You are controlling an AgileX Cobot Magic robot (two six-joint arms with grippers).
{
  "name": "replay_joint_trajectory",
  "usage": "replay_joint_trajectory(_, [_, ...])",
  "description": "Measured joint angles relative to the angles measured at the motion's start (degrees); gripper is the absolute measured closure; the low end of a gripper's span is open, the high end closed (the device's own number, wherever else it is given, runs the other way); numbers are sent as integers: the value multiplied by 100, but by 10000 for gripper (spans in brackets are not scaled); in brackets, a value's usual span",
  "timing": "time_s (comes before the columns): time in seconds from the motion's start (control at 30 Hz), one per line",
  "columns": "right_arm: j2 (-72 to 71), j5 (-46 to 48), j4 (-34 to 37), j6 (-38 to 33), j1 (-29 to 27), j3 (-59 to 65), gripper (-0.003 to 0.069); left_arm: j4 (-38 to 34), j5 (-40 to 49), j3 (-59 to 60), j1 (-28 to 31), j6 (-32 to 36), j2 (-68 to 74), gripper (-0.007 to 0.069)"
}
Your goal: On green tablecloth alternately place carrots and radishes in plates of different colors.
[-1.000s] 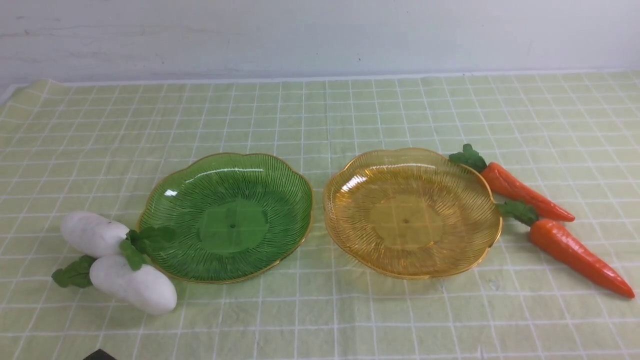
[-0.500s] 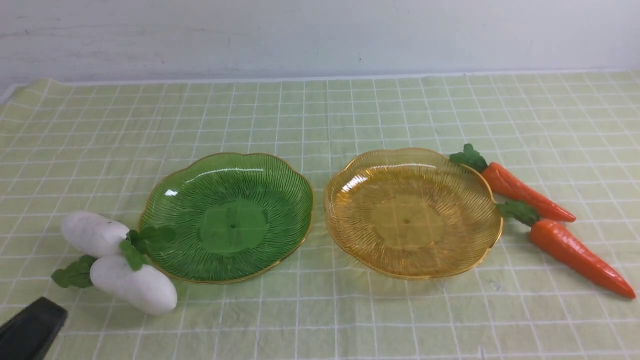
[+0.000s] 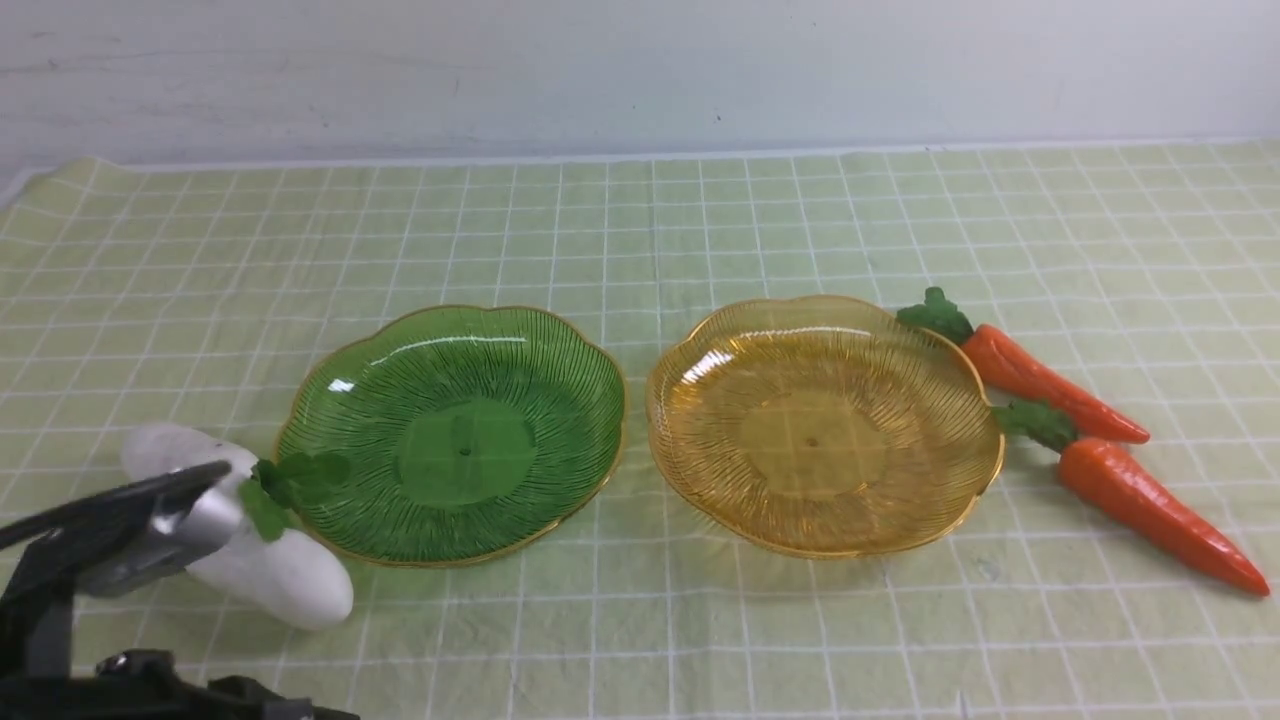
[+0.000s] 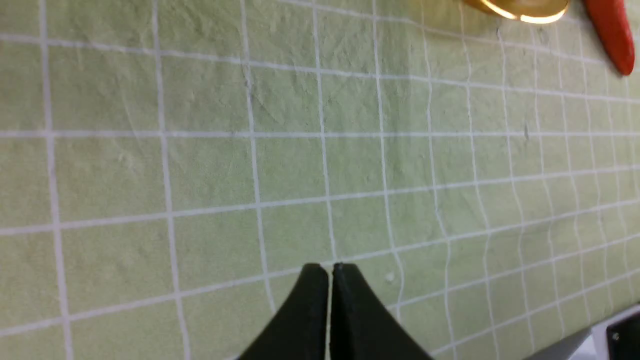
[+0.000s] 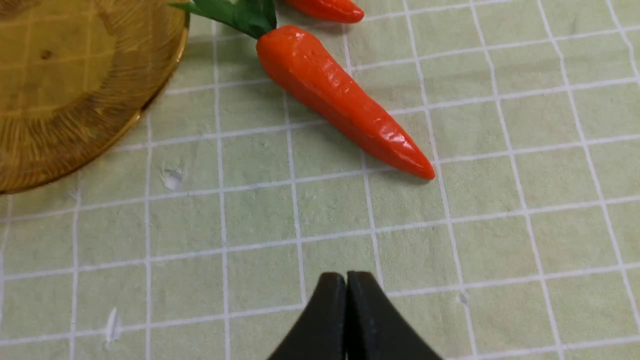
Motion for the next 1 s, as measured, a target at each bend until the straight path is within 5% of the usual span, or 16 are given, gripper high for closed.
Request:
replay_joint_trajectory(0.2, [1513, -50, 0, -423, 0, -758, 599, 7, 45, -402, 0, 490, 741, 631])
replay_joint_trajectory(0.63, [4279, -970, -28, -1681, 0, -1883, 172, 9, -22, -451, 0, 713, 894, 628])
replay_joint_trajectory(1.0, [5106, -1365, -13, -2410, 0, -1978, 200, 9, -29, -451, 0, 714, 894, 628])
